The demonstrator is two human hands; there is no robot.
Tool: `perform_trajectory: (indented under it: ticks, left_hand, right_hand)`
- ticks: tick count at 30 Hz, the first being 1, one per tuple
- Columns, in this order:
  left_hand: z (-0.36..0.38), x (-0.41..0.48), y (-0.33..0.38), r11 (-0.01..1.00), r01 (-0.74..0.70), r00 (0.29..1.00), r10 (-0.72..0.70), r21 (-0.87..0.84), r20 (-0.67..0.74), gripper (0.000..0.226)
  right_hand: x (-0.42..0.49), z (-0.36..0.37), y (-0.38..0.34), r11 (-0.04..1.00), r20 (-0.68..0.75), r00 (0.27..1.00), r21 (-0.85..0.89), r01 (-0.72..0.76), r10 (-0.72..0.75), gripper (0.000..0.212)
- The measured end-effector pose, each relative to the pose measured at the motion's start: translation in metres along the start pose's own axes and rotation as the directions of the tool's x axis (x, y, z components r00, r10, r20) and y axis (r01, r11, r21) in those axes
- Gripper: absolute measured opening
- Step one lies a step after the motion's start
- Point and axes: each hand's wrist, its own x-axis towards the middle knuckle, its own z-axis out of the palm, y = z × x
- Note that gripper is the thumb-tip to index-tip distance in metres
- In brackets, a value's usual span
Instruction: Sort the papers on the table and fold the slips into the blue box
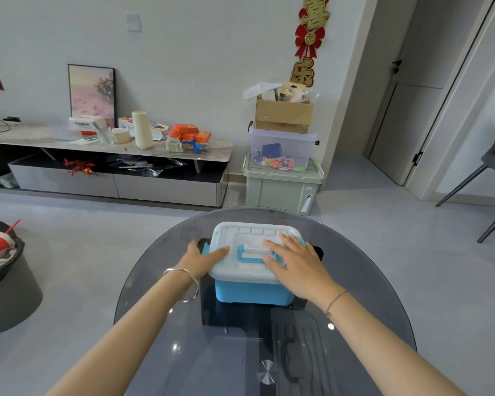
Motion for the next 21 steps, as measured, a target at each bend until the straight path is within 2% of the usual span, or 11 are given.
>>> perform_trajectory:
  ticks: [2,4,5,9,14,18,21]
  left_hand:
    - [-0.001,-0.002,-0.009,0.972,0.147,0.986,-0.131,-0.181,0.099,0.061]
    - [0.001,0.002,-0.013,0.928,0.121,0.992,-0.102,-0.351,0.073,0.042]
    - [0.002,0.005,-0.015,0.928,0.055,0.998,-0.052,-0.368,0.019,0.036]
    - [0.009,0.001,-0.016,0.945,-0.192,0.974,0.151,-0.265,-0.167,0.019]
    - [0.017,0.004,-0.02,0.947,-0.32,0.915,0.319,0.037,-0.247,0.036]
    - [0.018,0.011,-0.016,0.932,-0.334,0.915,0.356,0.14,-0.189,0.04]
    - [0.03,0.019,-0.01,0.923,-0.359,0.928,0.369,0.14,-0.052,0.061]
  right_hand:
    - [0.0,0.001,-0.001,1.0,-0.001,1.0,-0.004,0.003,-0.003,0.054]
    - [0.0,0.002,-0.002,1.0,-0.007,1.0,-0.011,0.003,-0.003,0.053]
    - [0.0,0.002,-0.002,1.0,-0.009,1.0,-0.012,0.003,-0.003,0.053]
    - [0.0,0.003,-0.003,1.0,-0.017,1.0,-0.017,0.006,-0.006,0.052]
    - [-0.001,0.003,-0.003,1.0,-0.032,0.999,-0.006,0.0,0.0,0.051]
    - [0.002,0.004,0.001,1.0,-0.063,0.998,-0.022,-0.009,0.007,0.051]
    - [0.01,0.001,0.013,1.0,-0.1,0.995,-0.017,-0.024,0.022,0.054]
